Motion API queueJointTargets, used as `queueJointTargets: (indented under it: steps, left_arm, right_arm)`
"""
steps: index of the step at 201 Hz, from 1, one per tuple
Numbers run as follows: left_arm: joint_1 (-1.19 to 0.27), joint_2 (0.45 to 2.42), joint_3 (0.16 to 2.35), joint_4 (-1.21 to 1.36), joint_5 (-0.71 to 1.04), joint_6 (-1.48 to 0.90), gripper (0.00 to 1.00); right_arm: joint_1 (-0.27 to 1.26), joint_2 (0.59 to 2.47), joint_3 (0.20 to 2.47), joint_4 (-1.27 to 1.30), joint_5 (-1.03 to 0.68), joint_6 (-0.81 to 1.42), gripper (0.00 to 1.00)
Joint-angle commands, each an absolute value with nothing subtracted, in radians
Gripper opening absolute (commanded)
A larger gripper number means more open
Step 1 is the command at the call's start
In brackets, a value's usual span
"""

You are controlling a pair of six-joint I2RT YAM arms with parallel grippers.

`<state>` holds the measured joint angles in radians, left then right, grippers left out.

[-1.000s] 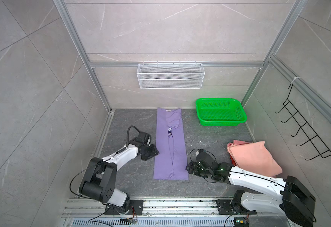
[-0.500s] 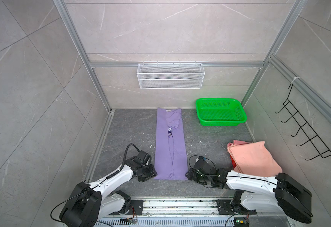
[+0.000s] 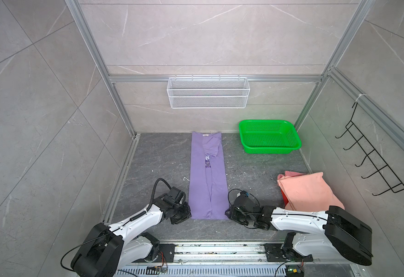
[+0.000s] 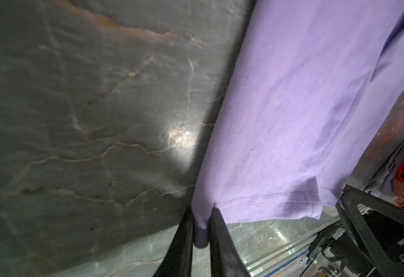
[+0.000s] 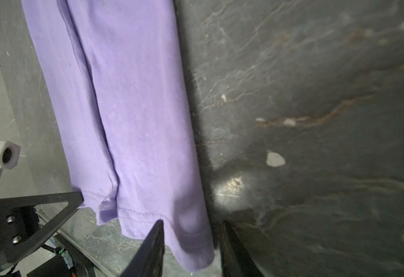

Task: Fold and stack the t-shirts
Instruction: 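Pinch the strip's near-end corners with both grippers, then fold the held near end away from the robot onto the collar end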

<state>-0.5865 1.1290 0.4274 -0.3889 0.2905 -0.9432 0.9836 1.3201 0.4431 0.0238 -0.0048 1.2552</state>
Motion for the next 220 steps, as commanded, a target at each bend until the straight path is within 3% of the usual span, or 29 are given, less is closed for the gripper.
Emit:
queueJointTargets:
  steps: [1, 13, 59, 118, 180, 220]
  left_arm:
    - [-0.594, 1.108, 0.419, -0.4, 0.301, -0.96, 0.08]
    - [-0.594, 1.099, 0.423, -0.399, 0.303, -0.96, 0.0]
    - [-0.624, 0.973, 0.377, -0.446, 0.312, -1.019, 0.0]
    - [-0.647, 0.812, 0.491, -0.558, 0.302, -0.992, 0.0]
    - [-0.611, 1.16, 0.854, -0.492, 0.209, -0.772, 0.0]
    - [-0.461, 1.398, 1.038, -0.4, 0.249, -0.69, 0.0]
  right_arm:
    - [1.002, 1.355, 0.427, -0.016, 0.027, 1.272, 0.25]
    - [1.007, 1.353, 0.432, -0.001, 0.034, 1.272, 0.16]
    - [1.093, 1.274, 0.498, -0.145, 0.116, 1.273, 0.01]
    - [1.197, 1.207, 0.649, -0.307, 0.277, 1.238, 0.0]
    - [1.138, 1.313, 0.93, -0.363, 0.521, 0.976, 0.0]
    - [0.945, 1.477, 1.046, -0.243, 0.387, 0.86, 0.0]
